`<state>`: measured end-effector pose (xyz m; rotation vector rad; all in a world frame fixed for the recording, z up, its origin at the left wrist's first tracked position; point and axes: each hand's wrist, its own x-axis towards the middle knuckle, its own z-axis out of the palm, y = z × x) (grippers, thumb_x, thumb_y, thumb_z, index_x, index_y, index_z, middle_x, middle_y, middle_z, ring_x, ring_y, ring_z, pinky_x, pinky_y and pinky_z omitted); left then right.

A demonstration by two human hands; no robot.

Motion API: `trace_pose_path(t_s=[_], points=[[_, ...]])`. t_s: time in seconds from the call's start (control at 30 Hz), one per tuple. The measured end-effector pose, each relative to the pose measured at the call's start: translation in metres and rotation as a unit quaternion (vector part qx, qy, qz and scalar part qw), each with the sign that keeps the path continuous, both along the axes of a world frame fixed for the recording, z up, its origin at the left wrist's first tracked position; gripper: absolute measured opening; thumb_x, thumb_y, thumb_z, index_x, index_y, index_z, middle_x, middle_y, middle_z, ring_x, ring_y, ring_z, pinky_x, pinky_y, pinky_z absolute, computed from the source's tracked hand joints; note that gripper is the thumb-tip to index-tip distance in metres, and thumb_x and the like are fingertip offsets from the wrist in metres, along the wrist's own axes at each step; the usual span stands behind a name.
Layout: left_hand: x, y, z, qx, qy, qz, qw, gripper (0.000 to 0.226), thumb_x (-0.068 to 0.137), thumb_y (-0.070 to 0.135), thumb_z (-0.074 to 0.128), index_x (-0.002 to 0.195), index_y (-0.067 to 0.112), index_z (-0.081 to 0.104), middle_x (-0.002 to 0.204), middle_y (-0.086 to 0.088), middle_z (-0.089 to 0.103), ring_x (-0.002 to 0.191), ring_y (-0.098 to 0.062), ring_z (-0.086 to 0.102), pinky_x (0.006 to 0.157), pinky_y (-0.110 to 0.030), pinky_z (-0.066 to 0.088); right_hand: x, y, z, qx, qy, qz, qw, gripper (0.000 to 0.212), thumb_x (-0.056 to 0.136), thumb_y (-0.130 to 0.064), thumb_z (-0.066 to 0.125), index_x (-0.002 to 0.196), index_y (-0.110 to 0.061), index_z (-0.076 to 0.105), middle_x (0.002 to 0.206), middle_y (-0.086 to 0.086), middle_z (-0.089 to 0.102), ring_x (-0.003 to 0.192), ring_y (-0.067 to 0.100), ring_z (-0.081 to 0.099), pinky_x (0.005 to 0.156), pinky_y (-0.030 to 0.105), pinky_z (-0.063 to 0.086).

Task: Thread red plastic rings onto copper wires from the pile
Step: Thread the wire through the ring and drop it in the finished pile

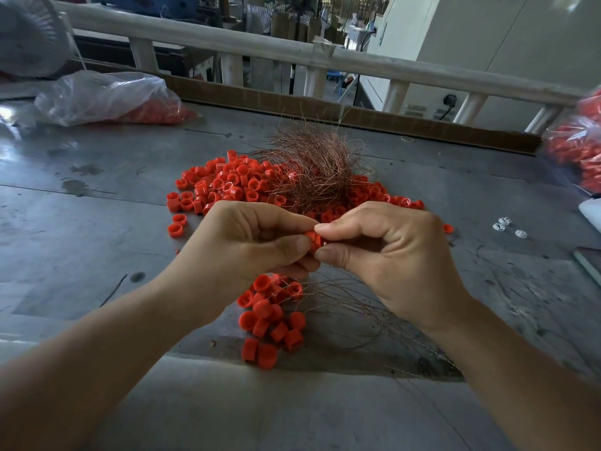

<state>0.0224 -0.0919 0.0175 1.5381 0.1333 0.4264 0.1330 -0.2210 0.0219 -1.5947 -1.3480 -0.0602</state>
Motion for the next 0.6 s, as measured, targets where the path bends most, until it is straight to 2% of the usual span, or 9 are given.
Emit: trace_pose_path(t_s=[0.23, 0.43, 0.6], points=[[-0.0002, 0.0023, -0.0017, 0.030, 0.008, -0.019, 0.999, 0.028, 0.058, 0.018, 0.063, 0.084, 0.021, 0.072, 0.068, -0.009, 0.072, 0.062, -0.015, 0.069, 0.056, -0.018, 0.054, -0.0007, -0.0016, 0.0006, -0.015, 0.000, 0.008, 1.000, 0.029, 0.064, -0.017, 0.075, 0.092, -0.014, 0.067, 0.079, -0.007, 0.066, 0.075, 0.005, 0.066, 0.068, 0.016, 0.052], [-0.0007, 0.0015, -0.0048, 0.044, -0.011, -0.012, 0.999, 0.022, 0.060, 0.016, 0.064, 0.078, 0.020, 0.074, 0.069, -0.008, 0.072, 0.061, -0.015, 0.069, 0.056, -0.018, 0.054, -0.0036, -0.0021, 0.0019, -0.017, 0.036, 0.006, 0.999, 0.028, 0.061, -0.025, 0.071, 0.088, -0.017, 0.067, 0.078, -0.012, 0.065, 0.074, 0.003, 0.066, 0.066, 0.014, 0.052], [-0.0010, 0.0025, -0.0050, 0.016, -0.001, -0.028, 0.999, 0.029, 0.058, 0.022, 0.065, 0.085, 0.022, 0.073, 0.069, -0.009, 0.072, 0.062, -0.016, 0.070, 0.055, -0.018, 0.054, -0.0055, -0.0014, 0.0011, -0.014, 0.049, -0.004, 0.999, 0.024, 0.060, -0.026, 0.071, 0.082, -0.017, 0.070, 0.077, -0.012, 0.066, 0.072, 0.005, 0.066, 0.064, 0.017, 0.054]])
